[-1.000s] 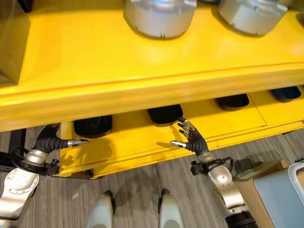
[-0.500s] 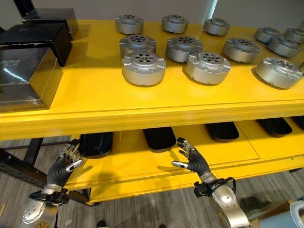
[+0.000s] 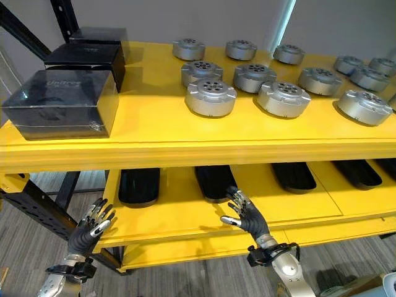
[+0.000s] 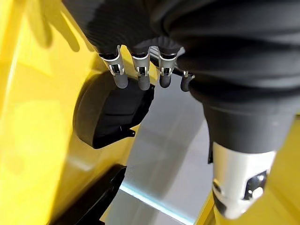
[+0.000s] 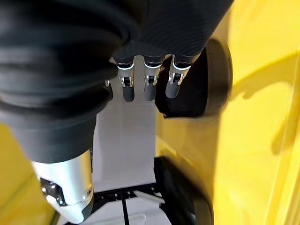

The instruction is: Move parts from the plastic box to the shelf.

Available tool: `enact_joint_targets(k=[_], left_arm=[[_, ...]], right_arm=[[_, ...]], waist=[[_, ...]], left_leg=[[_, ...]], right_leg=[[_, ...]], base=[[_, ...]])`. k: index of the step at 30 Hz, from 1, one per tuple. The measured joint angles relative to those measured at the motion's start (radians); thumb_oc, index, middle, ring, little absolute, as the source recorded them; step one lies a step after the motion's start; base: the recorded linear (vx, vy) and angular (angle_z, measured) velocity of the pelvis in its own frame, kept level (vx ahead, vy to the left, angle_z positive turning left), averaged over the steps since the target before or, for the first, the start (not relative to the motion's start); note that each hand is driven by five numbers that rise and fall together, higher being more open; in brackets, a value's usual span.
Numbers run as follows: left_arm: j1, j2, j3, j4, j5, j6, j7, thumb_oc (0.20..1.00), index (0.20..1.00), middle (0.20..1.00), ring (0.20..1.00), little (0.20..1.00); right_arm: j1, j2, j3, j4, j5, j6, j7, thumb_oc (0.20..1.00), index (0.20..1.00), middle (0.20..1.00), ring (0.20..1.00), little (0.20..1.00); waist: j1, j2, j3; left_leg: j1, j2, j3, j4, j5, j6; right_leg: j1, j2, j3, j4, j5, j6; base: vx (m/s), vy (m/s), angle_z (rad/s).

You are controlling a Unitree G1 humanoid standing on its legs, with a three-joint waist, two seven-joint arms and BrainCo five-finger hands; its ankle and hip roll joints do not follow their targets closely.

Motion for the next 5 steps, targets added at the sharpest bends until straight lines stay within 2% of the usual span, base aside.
enact_joint_targets(k=[5], left_arm=[[-0.035, -0.001, -0.007, 0.006, 0.003, -0.018, 0.029, 1.000, 1.000, 1.000, 1.000, 1.000]], right_arm=[[-0.019, 0.011, 0.020, 0.012, 0.004, 0.001, -0.015, 1.000, 1.000, 1.000, 1.000, 1.000]], waist=[[-0.002, 0.010, -0.004]], left_leg=[[0.014, 0.000, 0.004, -0.009, 0.000, 0.000]], right_leg=[[0.004, -0.001, 0.005, 0.000, -0.002, 0.004]], base=[[0.01, 0.033, -0.03]])
